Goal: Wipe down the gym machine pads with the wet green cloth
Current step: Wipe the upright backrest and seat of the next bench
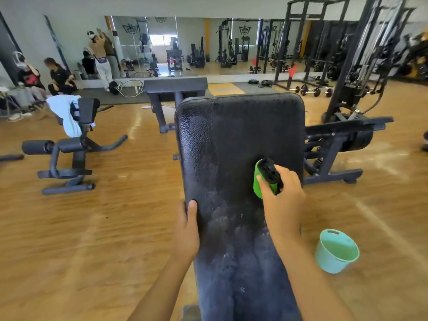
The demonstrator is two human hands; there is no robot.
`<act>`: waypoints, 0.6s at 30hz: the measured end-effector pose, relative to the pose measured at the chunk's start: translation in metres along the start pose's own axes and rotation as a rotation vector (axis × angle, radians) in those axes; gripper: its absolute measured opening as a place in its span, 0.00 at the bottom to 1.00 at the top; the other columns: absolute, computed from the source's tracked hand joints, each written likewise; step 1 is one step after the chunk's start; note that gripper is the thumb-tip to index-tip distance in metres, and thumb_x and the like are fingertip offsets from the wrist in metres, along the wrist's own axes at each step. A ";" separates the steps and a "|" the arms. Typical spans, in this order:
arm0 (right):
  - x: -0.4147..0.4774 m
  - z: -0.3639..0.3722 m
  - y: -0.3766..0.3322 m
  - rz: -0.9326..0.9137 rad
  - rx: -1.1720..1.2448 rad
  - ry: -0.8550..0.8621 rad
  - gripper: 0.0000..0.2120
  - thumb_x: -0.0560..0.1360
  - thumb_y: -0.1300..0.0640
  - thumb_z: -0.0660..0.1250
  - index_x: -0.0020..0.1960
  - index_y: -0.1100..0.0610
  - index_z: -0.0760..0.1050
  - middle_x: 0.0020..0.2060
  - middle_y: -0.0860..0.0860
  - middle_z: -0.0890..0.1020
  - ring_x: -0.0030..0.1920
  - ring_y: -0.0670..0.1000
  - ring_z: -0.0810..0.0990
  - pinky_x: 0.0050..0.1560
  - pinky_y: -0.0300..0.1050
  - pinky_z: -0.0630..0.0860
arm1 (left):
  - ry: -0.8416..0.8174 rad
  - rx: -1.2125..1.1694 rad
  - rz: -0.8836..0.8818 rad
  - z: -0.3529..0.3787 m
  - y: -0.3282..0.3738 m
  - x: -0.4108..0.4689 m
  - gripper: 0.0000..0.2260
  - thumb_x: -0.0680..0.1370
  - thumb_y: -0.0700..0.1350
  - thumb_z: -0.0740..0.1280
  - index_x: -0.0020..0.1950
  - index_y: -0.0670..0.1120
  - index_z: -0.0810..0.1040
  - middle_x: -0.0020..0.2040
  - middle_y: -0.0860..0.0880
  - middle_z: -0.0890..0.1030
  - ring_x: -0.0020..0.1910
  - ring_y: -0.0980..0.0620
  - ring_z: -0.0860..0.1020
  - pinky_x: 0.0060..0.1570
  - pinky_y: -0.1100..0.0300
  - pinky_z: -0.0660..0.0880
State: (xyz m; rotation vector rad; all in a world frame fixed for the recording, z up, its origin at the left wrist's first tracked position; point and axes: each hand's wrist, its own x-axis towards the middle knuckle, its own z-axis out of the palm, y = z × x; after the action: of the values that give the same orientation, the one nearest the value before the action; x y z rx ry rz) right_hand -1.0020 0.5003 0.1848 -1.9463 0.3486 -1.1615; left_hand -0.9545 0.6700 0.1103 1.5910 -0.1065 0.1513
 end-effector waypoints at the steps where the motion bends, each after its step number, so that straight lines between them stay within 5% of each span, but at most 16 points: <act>1: -0.008 0.010 -0.006 -0.023 0.009 -0.001 0.12 0.73 0.60 0.73 0.56 0.58 0.80 0.46 0.49 0.77 0.47 0.48 0.76 0.45 0.27 0.65 | -0.051 -0.032 -0.021 -0.005 -0.005 -0.001 0.14 0.81 0.57 0.56 0.52 0.49 0.73 0.48 0.55 0.78 0.49 0.61 0.75 0.51 0.68 0.69; 8: -0.093 0.069 -0.024 -0.234 -0.006 -0.219 0.16 0.69 0.61 0.74 0.56 0.57 0.80 0.45 0.50 0.78 0.45 0.51 0.79 0.46 0.45 0.77 | -0.184 -0.226 -0.048 -0.021 -0.007 -0.004 0.11 0.81 0.48 0.57 0.51 0.41 0.73 0.43 0.48 0.77 0.44 0.58 0.76 0.43 0.65 0.73; 13: -0.076 0.061 -0.024 -0.340 -0.081 -0.275 0.16 0.68 0.63 0.76 0.55 0.57 0.81 0.45 0.49 0.78 0.46 0.50 0.78 0.46 0.44 0.76 | -0.192 -0.269 -0.035 -0.022 -0.011 -0.006 0.14 0.81 0.48 0.58 0.56 0.38 0.75 0.51 0.42 0.79 0.51 0.51 0.78 0.51 0.59 0.75; 18: -0.028 0.068 -0.061 -0.434 -0.121 -0.189 0.13 0.69 0.64 0.75 0.53 0.59 0.81 0.43 0.52 0.77 0.44 0.52 0.76 0.44 0.38 0.71 | -0.167 -0.293 -0.030 -0.021 -0.011 -0.009 0.13 0.82 0.45 0.58 0.54 0.37 0.75 0.45 0.51 0.80 0.45 0.60 0.77 0.44 0.69 0.73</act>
State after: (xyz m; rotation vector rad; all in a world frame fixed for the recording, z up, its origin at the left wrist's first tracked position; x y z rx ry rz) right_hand -0.9708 0.5896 0.1981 -2.2889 -0.1145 -1.2302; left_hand -0.9617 0.6911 0.0981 1.3102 -0.2246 -0.0205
